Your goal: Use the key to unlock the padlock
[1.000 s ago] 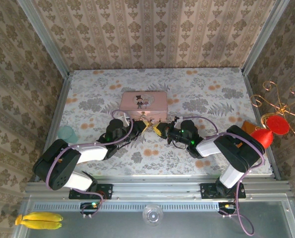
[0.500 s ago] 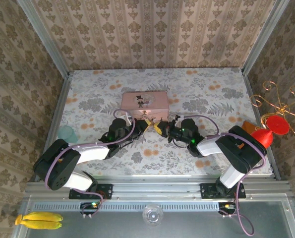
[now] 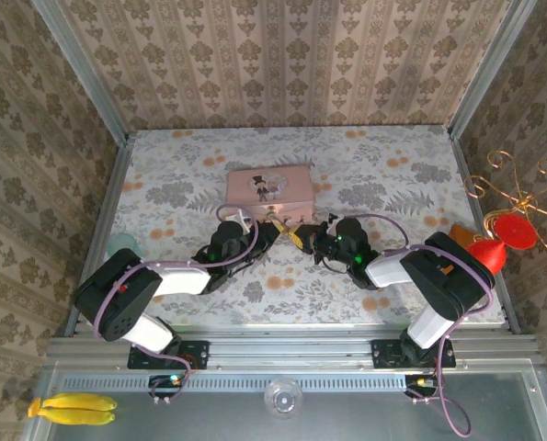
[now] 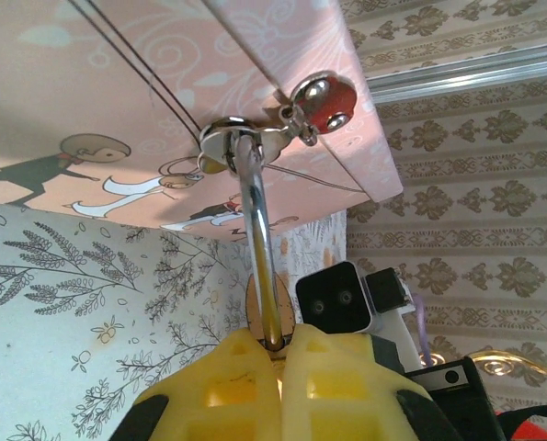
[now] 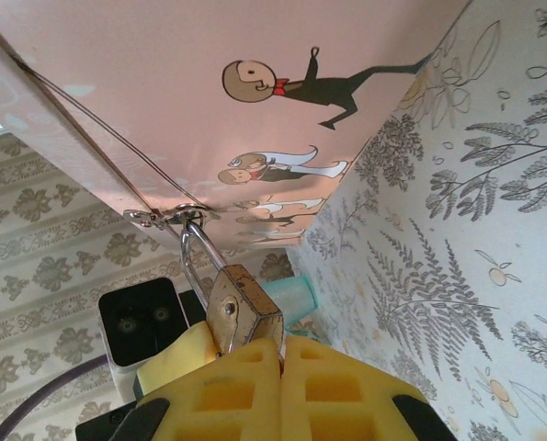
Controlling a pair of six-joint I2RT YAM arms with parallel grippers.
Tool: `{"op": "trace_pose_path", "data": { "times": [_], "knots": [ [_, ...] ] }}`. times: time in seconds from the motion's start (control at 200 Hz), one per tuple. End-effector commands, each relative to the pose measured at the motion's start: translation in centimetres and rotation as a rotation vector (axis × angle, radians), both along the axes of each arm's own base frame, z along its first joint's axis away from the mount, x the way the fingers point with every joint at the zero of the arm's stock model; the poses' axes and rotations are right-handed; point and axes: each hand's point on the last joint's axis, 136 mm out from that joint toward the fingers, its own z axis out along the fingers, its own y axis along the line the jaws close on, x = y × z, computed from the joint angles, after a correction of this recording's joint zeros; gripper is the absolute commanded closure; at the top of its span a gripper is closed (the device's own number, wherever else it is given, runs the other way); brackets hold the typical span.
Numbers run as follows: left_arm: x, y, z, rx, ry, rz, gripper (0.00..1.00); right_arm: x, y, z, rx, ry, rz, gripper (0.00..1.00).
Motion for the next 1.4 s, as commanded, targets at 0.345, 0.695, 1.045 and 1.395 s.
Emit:
{"op": "trace_pose_path", "data": {
  "times": [0.345,0.695,1.045,1.395],
  "knots": [
    [-3.6,-4.0,5.3,-0.128,-0.115,-0.209,1.0,0.6,0.9,3.9,0.025,-0.128,0.013,0.9],
    [-1.4,0.2,2.7,-0.053,-0.062,-0.035,1.0,-1.3,-0.9,2.5,-0.264,-0.133,0.083,0.56],
    [-0.8,1.7,2.8,-0.023,-0.069,-0.014,1.0,-2.7,-3.4,2.7,-0.525,-0.241,0.146,0.54],
    [-0.8,2.4,2.8,0.006,-0.048,-0.014,1.0,-4.3,-4.6,6.3,-0.93,-0.702,0.22,0.56]
  ]
}}
